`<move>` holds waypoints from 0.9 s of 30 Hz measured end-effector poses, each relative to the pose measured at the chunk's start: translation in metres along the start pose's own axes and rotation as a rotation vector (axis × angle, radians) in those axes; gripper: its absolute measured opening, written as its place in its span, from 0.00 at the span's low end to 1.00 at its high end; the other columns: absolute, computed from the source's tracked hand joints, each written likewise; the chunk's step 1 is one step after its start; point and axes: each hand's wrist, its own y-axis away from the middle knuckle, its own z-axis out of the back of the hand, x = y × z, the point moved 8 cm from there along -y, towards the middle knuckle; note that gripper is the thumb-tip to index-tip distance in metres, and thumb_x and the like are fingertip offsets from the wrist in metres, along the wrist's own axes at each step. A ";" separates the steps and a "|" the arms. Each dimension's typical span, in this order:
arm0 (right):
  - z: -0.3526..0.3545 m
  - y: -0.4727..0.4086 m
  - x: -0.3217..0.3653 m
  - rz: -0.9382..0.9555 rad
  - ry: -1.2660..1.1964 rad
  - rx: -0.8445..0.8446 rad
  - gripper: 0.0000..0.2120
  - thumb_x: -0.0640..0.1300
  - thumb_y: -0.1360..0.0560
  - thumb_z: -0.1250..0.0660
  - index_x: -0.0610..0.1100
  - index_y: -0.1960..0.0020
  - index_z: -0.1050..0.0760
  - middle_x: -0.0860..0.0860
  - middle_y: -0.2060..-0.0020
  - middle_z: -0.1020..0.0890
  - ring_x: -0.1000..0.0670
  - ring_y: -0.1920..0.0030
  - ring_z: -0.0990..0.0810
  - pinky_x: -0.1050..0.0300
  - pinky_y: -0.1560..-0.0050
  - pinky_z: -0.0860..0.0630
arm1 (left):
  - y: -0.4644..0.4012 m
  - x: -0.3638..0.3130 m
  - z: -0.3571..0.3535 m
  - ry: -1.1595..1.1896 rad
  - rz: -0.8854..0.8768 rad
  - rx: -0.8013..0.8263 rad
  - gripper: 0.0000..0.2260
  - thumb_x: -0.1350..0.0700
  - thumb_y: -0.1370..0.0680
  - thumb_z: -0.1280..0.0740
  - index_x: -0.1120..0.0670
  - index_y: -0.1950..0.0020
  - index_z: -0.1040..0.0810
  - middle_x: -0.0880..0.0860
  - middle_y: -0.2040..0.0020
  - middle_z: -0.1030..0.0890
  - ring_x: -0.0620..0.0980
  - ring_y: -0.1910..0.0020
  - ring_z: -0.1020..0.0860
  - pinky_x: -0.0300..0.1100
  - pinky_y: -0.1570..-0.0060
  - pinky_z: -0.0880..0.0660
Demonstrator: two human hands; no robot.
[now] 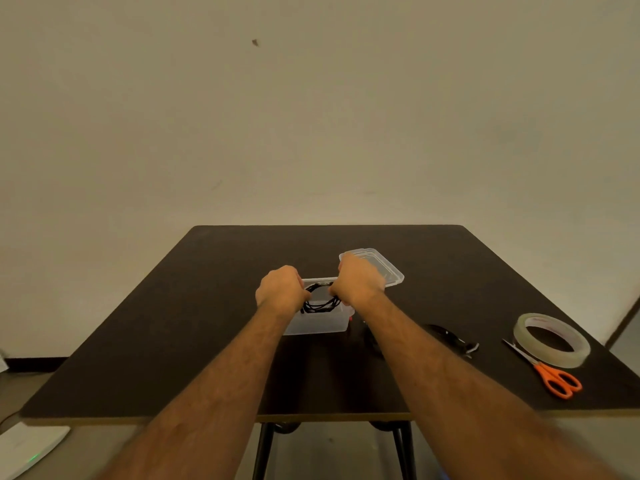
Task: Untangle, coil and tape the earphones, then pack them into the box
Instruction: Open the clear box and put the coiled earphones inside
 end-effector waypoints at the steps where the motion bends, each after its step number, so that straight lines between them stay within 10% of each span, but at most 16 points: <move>1: 0.000 0.001 0.002 0.017 0.026 -0.014 0.11 0.43 0.26 0.29 0.45 0.46 0.25 0.47 0.55 0.17 0.47 0.55 0.18 0.53 0.60 0.21 | 0.000 0.000 -0.003 -0.020 -0.002 0.007 0.11 0.50 0.24 0.27 0.53 0.45 0.20 0.52 0.53 0.18 0.50 0.55 0.20 0.45 0.55 0.20; 8: -0.003 0.005 0.016 0.146 0.274 -0.007 0.10 0.43 0.22 0.31 0.44 0.41 0.21 0.45 0.48 0.17 0.45 0.48 0.18 0.53 0.52 0.22 | 0.001 -0.009 -0.013 -0.175 -0.054 0.011 0.19 0.50 0.24 0.28 0.53 0.34 0.25 0.54 0.43 0.19 0.52 0.46 0.20 0.46 0.48 0.23; 27: 0.044 0.004 -0.109 -0.090 0.043 0.127 0.07 0.45 0.27 0.27 0.44 0.50 0.20 0.48 0.58 0.17 0.49 0.57 0.17 0.49 0.51 0.17 | 0.052 -0.115 -0.008 -0.079 -0.407 -0.079 0.09 0.49 0.21 0.32 0.49 0.44 0.16 0.50 0.49 0.16 0.47 0.53 0.20 0.45 0.50 0.22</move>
